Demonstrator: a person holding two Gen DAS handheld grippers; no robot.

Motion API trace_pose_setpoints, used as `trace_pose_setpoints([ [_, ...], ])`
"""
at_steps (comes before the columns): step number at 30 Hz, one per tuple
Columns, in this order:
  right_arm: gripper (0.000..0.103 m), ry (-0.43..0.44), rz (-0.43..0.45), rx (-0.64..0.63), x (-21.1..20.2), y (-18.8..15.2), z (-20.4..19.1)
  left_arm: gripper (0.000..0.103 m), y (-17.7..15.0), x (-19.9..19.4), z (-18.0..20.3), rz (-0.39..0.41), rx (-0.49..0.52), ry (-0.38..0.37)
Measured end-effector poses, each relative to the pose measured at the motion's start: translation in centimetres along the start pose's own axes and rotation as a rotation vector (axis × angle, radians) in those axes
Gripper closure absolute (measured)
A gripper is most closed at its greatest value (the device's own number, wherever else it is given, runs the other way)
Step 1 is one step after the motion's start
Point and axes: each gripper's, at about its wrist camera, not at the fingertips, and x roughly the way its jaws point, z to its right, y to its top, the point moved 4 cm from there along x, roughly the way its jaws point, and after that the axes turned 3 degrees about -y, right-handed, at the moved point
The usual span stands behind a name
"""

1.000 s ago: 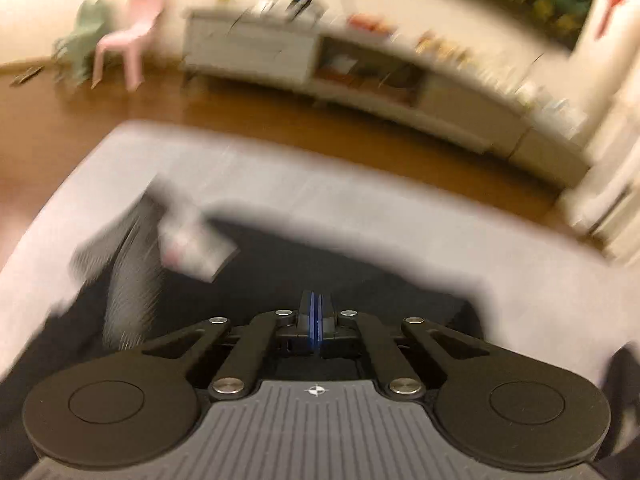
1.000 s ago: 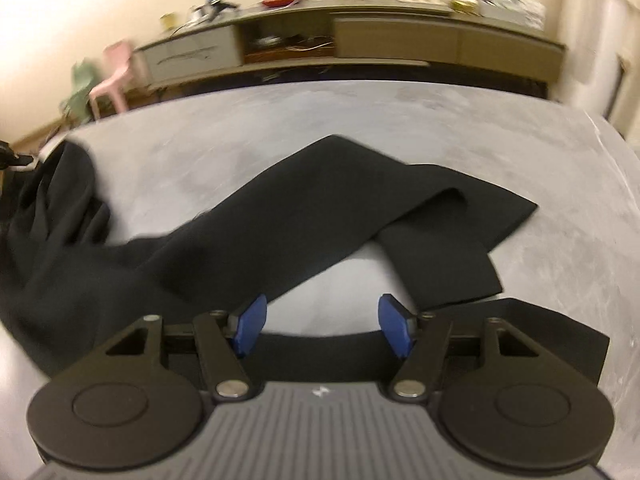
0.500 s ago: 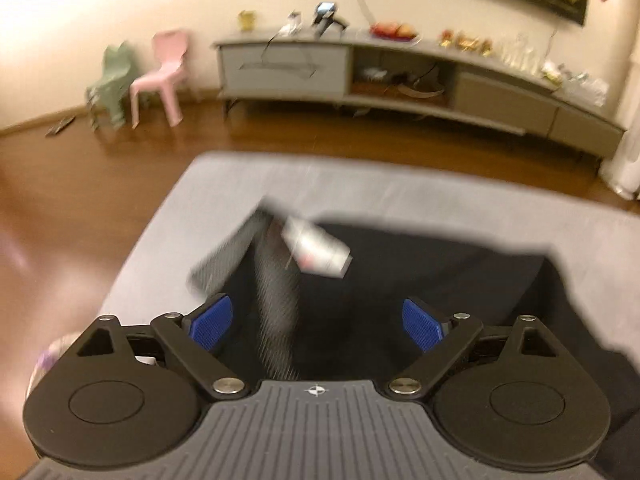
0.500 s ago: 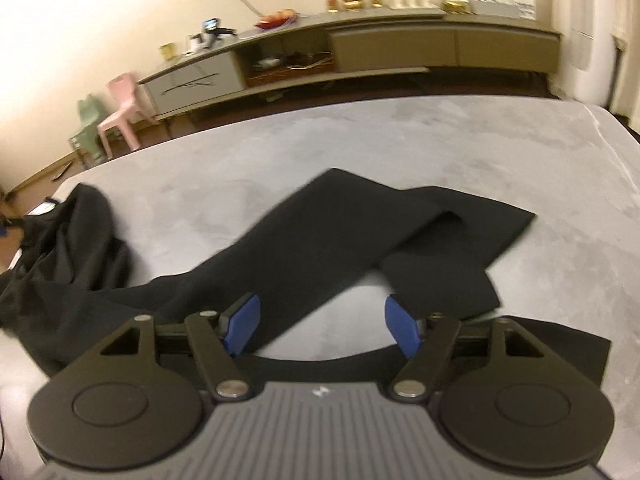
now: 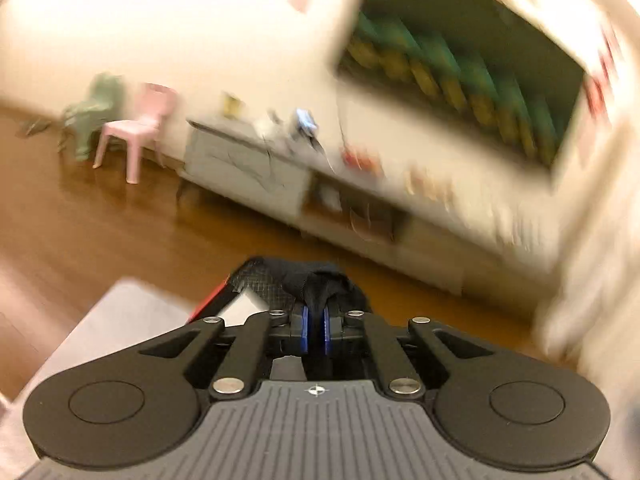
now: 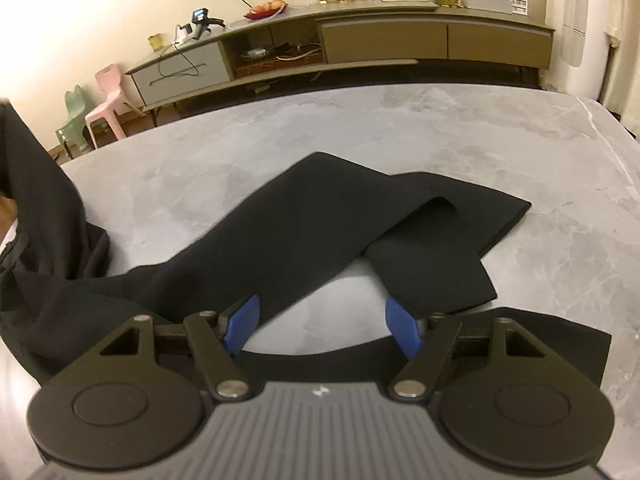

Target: Fold clothes

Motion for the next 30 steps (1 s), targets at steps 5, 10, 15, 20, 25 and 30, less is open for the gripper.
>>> trace_pose_setpoints([
  [5,0.032,0.016,0.003,-0.006,-0.4,0.1,0.2,0.025,-4.2,0.1,-0.8,-0.185,0.125,0.098],
  [10,0.029,0.081,0.020,-0.068,-1.4,-0.1,-2.2,0.021,-15.2,-4.9,-0.5,-0.364,0.244,-0.022],
  [15,0.022,0.089,-0.011,-0.156,-0.5,-1.1,-3.9,0.017,-22.1,-5.4,0.5,-0.477,0.277,-0.075],
  [20,0.022,0.079,-0.058,-0.238,0.5,-2.3,-4.6,0.103,-24.0,-4.3,0.0,-0.451,0.321,0.014],
  [25,0.026,0.077,-0.091,-0.319,0.0,-2.5,-4.2,0.103,-21.2,-8.7,-4.4,-0.349,0.127,0.022],
  [30,0.023,0.101,-0.031,-0.327,-0.4,-2.1,-4.6,0.103,-21.1,-11.9,-7.1,-0.331,0.009,0.025],
])
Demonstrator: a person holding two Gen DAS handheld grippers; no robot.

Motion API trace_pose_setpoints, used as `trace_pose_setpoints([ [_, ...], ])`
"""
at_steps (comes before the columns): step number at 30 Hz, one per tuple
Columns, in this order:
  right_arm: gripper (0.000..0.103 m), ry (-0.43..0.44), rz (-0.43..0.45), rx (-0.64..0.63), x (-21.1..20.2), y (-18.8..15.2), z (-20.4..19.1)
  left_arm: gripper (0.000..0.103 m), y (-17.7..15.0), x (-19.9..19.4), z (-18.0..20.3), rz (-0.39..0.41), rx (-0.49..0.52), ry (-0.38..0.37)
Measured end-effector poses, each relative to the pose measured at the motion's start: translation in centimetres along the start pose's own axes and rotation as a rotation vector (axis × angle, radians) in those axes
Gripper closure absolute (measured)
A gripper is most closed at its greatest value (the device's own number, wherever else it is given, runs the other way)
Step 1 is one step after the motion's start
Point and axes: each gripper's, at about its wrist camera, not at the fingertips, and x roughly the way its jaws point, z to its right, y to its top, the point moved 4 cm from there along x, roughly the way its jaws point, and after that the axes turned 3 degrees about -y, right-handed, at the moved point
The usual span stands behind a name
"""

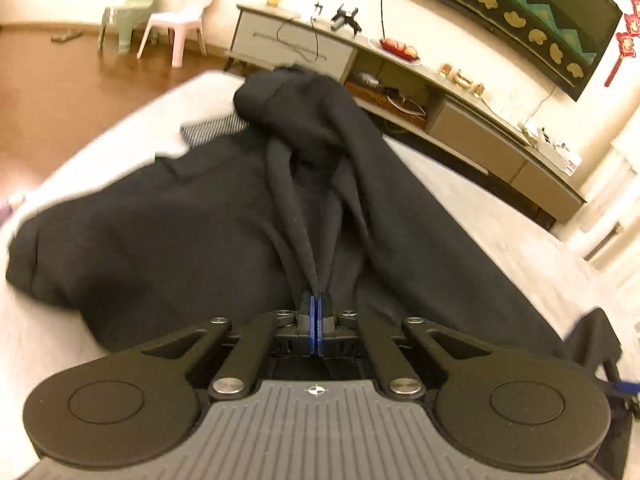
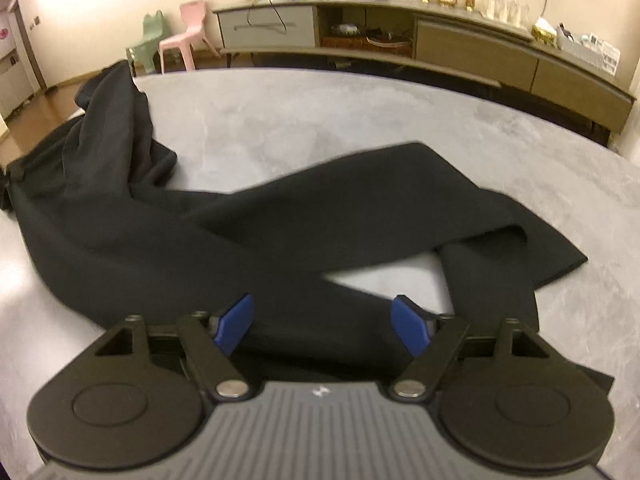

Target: Fold clothes

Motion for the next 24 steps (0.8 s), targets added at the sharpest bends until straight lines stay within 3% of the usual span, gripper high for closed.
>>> trace_pose_setpoints([
  [4,0.018,0.039,0.010,-0.052,0.8,-0.2,-1.9,0.098,-0.1,0.4,0.1,-0.004,-0.031,0.011],
  [6,0.018,0.053,-0.005,-0.101,1.4,-0.6,-3.2,0.077,0.8,0.2,0.1,0.028,-0.040,0.028],
  [8,0.018,0.051,-0.015,-0.124,1.8,-0.8,-3.8,0.024,1.8,-0.1,0.3,0.066,-0.037,0.073],
  [10,0.018,0.051,-0.022,-0.126,2.0,-0.9,-4.0,0.012,2.8,0.0,1.3,0.075,0.013,0.103],
  [13,0.018,0.051,-0.024,-0.120,2.1,-0.7,-4.1,0.013,4.6,3.5,2.8,0.005,0.126,0.162],
  [15,0.018,0.046,-0.021,-0.115,2.0,-0.7,-3.9,0.026,5.4,6.9,2.9,-0.055,0.193,0.220],
  [16,0.018,0.042,-0.020,-0.113,2.0,-0.7,-3.8,0.060,6.0,8.3,3.1,-0.071,0.212,0.234],
  [17,0.022,0.038,-0.019,-0.109,2.0,-0.8,-3.6,0.085,6.7,9.6,3.4,-0.084,0.227,0.242],
  [18,0.032,0.032,-0.024,-0.101,2.1,-0.8,-3.4,0.101,7.4,11.0,3.6,-0.097,0.242,0.251],
  [19,0.038,0.026,-0.029,-0.092,2.3,-0.7,-3.1,0.102,8.6,10.9,4.9,-0.066,0.247,0.192],
  [20,0.052,0.022,-0.027,-0.078,2.2,-0.6,-2.6,0.102,9.9,10.4,6.5,-0.023,0.250,0.114],
  [21,0.073,0.018,-0.024,-0.064,2.1,-0.4,-2.1,0.102,11.2,10.0,8.1,0.020,0.253,0.037],
  [23,0.090,-0.009,-0.022,-0.032,1.8,0.0,-1.0,0.102,13.8,5.9,11.8,0.152,0.250,-0.123],
  [24,0.093,-0.019,-0.022,-0.020,1.7,0.0,-0.4,0.102,13.5,4.3,11.8,0.176,0.242,-0.145],
])
